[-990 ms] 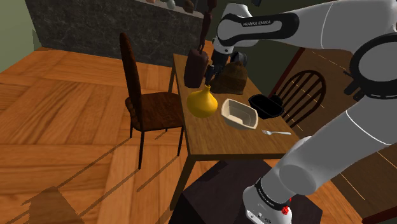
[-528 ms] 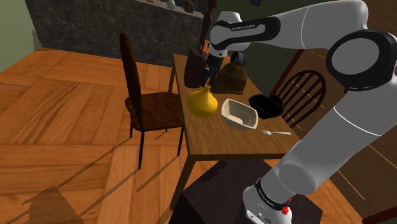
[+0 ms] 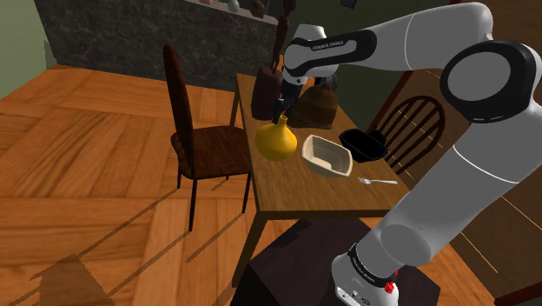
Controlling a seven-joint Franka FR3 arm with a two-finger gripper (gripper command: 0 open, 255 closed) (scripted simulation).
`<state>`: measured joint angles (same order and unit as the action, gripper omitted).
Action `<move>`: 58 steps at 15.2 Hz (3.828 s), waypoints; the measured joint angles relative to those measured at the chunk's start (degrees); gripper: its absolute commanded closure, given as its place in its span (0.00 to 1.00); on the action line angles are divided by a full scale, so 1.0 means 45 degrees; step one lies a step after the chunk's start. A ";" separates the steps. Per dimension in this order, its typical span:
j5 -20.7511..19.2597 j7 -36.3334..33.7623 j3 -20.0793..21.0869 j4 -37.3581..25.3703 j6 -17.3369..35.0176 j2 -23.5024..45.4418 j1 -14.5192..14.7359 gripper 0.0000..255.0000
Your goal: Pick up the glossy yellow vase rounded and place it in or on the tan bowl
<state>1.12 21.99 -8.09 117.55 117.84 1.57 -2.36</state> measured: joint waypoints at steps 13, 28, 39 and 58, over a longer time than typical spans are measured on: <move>0.0000 0.0002 -0.0003 -0.0001 0.0009 0.0002 -0.0002 1.00; -0.0103 -0.0098 0.0012 -0.1729 -0.2309 -0.0581 0.0014 1.00; -0.0126 -0.0135 0.0019 -0.3440 -0.4137 -0.0699 0.0020 1.00; -0.1118 0.2707 -0.1601 -0.2939 -0.6921 -0.4077 -0.1346 1.00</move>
<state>-3.91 34.17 -15.29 104.32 86.69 -16.78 -8.42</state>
